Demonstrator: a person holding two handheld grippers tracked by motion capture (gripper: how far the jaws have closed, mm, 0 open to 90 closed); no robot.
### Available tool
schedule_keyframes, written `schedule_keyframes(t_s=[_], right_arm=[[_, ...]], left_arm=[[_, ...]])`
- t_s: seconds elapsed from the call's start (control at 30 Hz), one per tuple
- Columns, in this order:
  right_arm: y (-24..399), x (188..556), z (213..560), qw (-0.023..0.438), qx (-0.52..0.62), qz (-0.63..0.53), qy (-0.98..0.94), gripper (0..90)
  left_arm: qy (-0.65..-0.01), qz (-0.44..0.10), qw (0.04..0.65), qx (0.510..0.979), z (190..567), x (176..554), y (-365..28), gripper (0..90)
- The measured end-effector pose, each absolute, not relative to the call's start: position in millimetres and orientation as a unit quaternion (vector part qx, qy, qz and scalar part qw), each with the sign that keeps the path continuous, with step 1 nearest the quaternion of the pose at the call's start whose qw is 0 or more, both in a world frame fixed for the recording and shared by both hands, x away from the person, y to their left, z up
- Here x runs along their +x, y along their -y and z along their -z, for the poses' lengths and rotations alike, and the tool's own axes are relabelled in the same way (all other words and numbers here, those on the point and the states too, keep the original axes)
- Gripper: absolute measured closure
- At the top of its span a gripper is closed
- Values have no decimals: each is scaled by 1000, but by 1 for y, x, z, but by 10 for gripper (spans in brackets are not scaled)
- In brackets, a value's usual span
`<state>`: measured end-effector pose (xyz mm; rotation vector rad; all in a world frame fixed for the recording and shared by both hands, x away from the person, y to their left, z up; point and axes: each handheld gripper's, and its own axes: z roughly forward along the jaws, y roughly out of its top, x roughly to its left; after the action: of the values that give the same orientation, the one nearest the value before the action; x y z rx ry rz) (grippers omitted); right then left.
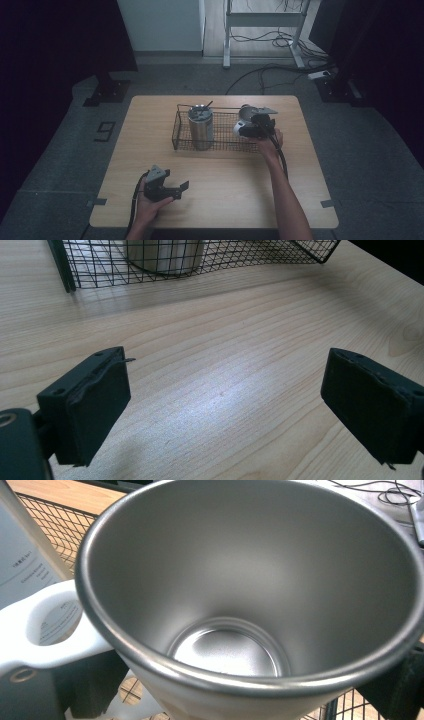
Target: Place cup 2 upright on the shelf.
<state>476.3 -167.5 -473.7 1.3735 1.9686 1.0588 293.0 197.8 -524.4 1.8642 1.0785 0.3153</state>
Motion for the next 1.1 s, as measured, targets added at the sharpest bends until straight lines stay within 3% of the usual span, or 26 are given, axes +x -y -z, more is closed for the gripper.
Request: schedule_keyframes(t_s=[1.1], right_arm=[[159, 483, 481, 253, 521, -338, -742, 79]], left_arm=[[-437, -125, 466, 759, 524, 293, -197, 59]])
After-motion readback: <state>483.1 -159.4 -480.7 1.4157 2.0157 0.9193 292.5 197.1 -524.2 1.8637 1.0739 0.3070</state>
